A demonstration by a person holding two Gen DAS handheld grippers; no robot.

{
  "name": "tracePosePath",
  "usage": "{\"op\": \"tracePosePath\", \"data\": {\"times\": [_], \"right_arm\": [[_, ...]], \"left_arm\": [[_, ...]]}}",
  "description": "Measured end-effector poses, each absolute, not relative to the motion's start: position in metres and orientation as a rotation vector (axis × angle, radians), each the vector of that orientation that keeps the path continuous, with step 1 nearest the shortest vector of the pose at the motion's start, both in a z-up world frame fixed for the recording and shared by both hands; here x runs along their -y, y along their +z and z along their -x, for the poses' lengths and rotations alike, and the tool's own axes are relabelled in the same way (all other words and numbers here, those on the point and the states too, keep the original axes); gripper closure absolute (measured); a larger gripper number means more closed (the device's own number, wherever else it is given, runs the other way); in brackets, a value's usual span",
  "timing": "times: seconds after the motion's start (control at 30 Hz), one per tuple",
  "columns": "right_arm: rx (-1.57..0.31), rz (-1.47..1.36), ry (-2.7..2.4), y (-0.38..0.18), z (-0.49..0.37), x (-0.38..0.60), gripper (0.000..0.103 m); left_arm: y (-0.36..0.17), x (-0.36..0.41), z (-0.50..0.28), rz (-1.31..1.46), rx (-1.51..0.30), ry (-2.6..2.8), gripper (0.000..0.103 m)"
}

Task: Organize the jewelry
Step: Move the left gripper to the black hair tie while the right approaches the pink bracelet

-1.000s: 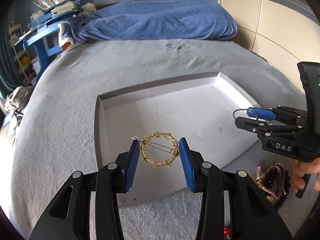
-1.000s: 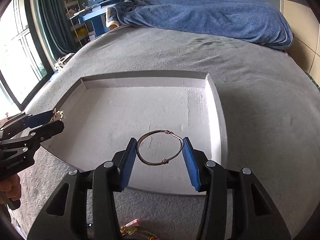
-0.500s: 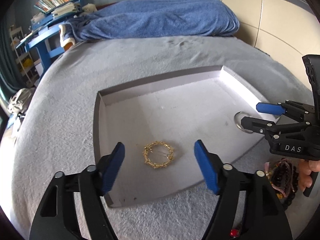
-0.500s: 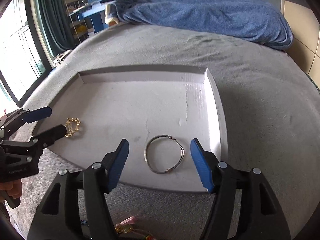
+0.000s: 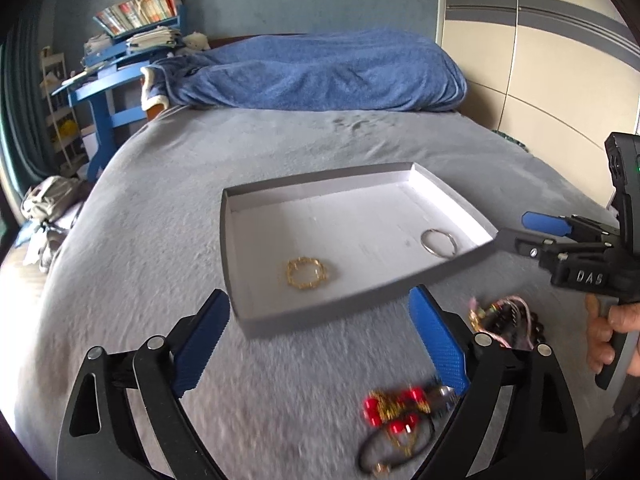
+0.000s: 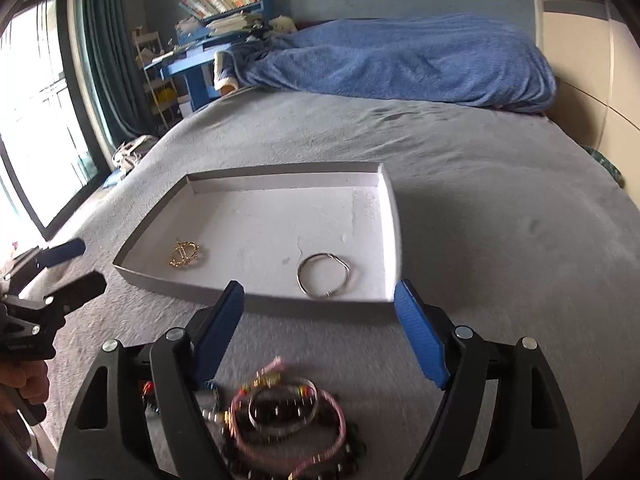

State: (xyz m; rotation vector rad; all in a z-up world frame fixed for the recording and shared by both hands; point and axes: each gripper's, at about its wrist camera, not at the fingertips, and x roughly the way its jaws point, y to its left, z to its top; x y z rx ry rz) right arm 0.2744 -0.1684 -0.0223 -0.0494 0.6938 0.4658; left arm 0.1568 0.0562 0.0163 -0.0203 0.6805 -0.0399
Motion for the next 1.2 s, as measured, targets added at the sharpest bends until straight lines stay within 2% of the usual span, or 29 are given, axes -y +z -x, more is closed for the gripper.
{"op": "tracePosePath", "data": {"times": [0.23, 0.6, 0.67, 0.8, 1.07, 1.17, 1.2], "right_arm": [[-0.662, 0.020, 0.422, -0.026, -0.232, 0.193, 0.020], [-0.696, -0.047, 0.399, -0.054, -0.183, 0.210, 0.019], [-0.702, -0.073, 0.396, -0.059, -0.177, 0.213, 0.019], [-0.708, -0.122, 0.374, -0.071, -0.166, 0.215, 0.019], [-0.708, -0.114, 0.337, -0.073, -0.161, 0.214, 0.019], [-0.710, -0.089, 0.344, -0.073, -0.161, 0.209, 0.019], [-0.710, -0.083, 0.345, -0.072, -0.161, 0.208, 0.019]], "left_arm": [[0.004, -0.048, -0.113, 0.018, -0.685, -0.053, 0.012], [-0.025, -0.033, -0.090, -0.013, -0.743, -0.095, 0.013], [-0.029, -0.031, -0.092, -0.020, -0.756, -0.107, 0.018], [-0.042, -0.032, -0.096, -0.005, -0.812, -0.103, 0.044], [-0.057, -0.041, -0.101, 0.041, -0.870, -0.079, 0.059], [-0.057, -0.041, -0.100, 0.042, -0.868, -0.079, 0.073], [-0.057, -0.041, -0.099, 0.046, -0.866, -0.083, 0.081]]}}
